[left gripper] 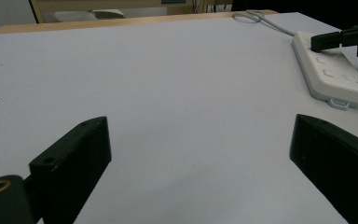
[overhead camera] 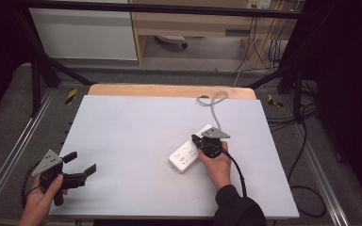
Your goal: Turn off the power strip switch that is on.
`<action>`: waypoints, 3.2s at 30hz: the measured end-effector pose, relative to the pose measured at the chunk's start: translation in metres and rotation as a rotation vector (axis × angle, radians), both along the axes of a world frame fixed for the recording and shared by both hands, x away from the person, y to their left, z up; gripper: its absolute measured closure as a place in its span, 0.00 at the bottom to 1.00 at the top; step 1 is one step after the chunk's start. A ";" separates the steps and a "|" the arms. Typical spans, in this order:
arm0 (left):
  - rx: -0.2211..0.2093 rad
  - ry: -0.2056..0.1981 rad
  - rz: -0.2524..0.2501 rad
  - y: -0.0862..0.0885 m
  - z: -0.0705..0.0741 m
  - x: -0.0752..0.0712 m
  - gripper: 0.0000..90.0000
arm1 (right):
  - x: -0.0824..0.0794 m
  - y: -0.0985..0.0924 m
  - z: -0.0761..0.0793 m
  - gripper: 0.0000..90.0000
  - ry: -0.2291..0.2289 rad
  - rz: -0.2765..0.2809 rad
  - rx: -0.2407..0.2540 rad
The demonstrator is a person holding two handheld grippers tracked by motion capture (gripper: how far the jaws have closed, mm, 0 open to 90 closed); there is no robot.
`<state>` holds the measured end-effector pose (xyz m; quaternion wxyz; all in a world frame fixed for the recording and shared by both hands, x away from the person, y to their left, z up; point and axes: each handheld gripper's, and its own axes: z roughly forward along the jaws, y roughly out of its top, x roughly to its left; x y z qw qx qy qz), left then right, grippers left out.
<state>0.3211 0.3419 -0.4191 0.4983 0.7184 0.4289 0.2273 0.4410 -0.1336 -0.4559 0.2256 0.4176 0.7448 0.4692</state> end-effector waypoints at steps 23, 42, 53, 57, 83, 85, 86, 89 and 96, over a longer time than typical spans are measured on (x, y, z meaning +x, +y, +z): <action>0.000 -0.002 0.000 0.000 0.000 0.001 0.06 | 0.000 -0.001 0.000 1.00 0.006 -0.005 0.011; 0.001 0.001 -0.001 0.000 0.000 0.000 0.06 | -0.001 0.001 0.002 1.00 0.004 -0.008 0.035; -0.001 0.000 -0.003 0.000 0.000 0.000 0.06 | -0.001 0.001 0.002 1.00 0.004 -0.007 0.038; -0.001 0.000 -0.003 0.000 0.000 0.000 0.06 | 0.000 0.000 0.002 1.00 0.006 -0.008 0.040; 0.001 -0.001 -0.002 0.000 0.000 0.000 0.06 | -0.005 -0.004 0.019 0.97 -0.024 -0.016 0.089; 0.001 -0.001 -0.003 0.000 0.000 0.000 0.06 | -0.005 -0.005 0.022 0.94 -0.024 -0.019 0.098; 0.001 -0.001 -0.003 0.000 0.000 0.000 0.06 | -0.005 -0.005 0.024 0.92 -0.025 -0.024 0.102; 0.001 -0.001 -0.002 0.000 0.000 0.000 0.06 | -0.005 -0.007 0.029 0.88 -0.030 -0.039 0.111; 0.002 0.000 -0.002 0.000 0.000 0.000 0.06 | -0.004 -0.013 0.039 0.77 -0.042 -0.061 0.118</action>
